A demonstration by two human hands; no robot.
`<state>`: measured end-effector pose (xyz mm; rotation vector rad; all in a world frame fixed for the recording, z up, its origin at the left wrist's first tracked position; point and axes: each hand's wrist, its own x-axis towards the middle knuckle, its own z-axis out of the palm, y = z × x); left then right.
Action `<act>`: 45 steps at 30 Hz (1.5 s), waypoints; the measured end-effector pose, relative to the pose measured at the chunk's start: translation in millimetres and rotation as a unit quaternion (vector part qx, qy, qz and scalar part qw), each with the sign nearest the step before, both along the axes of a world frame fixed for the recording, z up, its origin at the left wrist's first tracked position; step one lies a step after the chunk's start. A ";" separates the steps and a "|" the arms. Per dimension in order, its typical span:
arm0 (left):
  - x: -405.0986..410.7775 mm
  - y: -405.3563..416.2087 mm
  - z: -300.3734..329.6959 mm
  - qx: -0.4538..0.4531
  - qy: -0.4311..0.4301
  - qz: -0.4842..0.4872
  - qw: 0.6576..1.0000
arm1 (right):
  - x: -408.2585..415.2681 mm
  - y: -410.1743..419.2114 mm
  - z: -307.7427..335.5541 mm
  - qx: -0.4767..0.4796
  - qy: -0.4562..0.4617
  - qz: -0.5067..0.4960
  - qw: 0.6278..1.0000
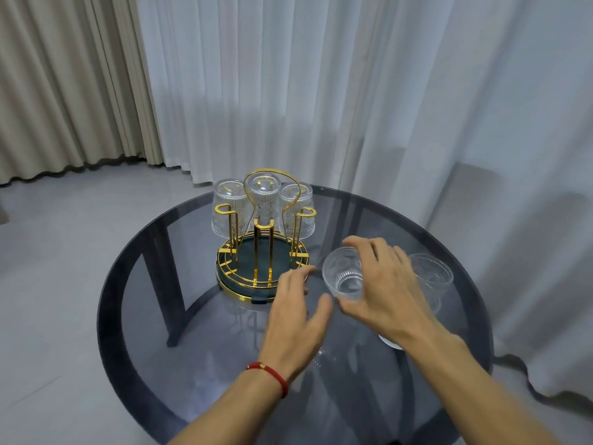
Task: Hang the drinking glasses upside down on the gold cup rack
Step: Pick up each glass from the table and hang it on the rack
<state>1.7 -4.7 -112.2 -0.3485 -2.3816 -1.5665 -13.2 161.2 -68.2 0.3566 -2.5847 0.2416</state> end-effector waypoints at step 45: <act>-22.1 -73.8 -23.9 -0.378 -0.066 0.049 0.922 | -45.4 -167.2 104.8 -0.270 -0.030 0.120 0.955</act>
